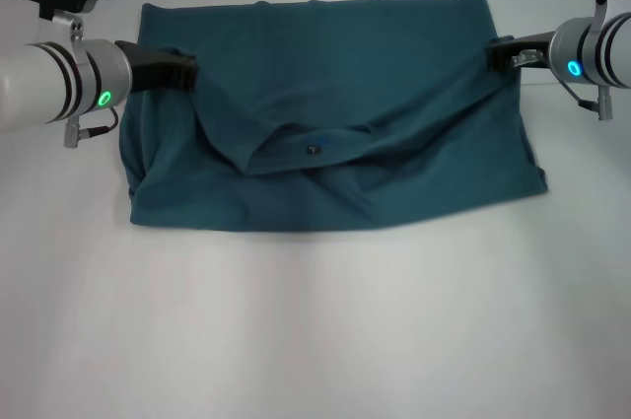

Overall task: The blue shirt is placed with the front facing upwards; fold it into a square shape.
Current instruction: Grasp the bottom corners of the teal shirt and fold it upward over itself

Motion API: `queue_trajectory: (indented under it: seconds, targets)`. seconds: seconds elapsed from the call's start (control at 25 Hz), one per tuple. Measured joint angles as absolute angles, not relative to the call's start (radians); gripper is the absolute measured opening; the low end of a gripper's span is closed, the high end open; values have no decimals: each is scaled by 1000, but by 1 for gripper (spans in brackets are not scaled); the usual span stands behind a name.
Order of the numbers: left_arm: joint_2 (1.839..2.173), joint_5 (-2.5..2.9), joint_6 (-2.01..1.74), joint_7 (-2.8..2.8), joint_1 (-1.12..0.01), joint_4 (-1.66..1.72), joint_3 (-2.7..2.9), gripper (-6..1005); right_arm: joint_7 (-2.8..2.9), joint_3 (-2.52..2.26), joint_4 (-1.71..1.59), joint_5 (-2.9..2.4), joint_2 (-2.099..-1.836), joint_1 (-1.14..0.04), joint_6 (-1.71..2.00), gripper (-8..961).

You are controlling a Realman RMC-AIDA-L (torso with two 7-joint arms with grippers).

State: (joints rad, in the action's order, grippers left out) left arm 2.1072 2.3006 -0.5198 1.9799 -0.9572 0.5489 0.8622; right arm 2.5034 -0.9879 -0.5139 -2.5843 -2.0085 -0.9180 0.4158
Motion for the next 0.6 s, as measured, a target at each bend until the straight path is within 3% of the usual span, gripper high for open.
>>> queue_trajectory:
  seconds: [0.16, 0.32, 0.44, 0.6]
  targets:
    - [2106, 2299, -521, 1985, -960, 549, 858, 47, 2502, -993, -516, -2585, -2008, -919, 416, 102]
    - [2102, 2301, -519, 1996, -964, 546, 855, 63, 2504, -988, -516, -2586, -2001, -921, 411, 178]
    - [2100, 2302, -514, 2022, -964, 551, 854, 173, 2506, -988, -516, -2586, -1997, -926, 412, 235]
    - [2072, 2308, -516, 2093, -966, 543, 861, 311, 2516, -986, -517, -2583, -1991, -930, 425, 311]
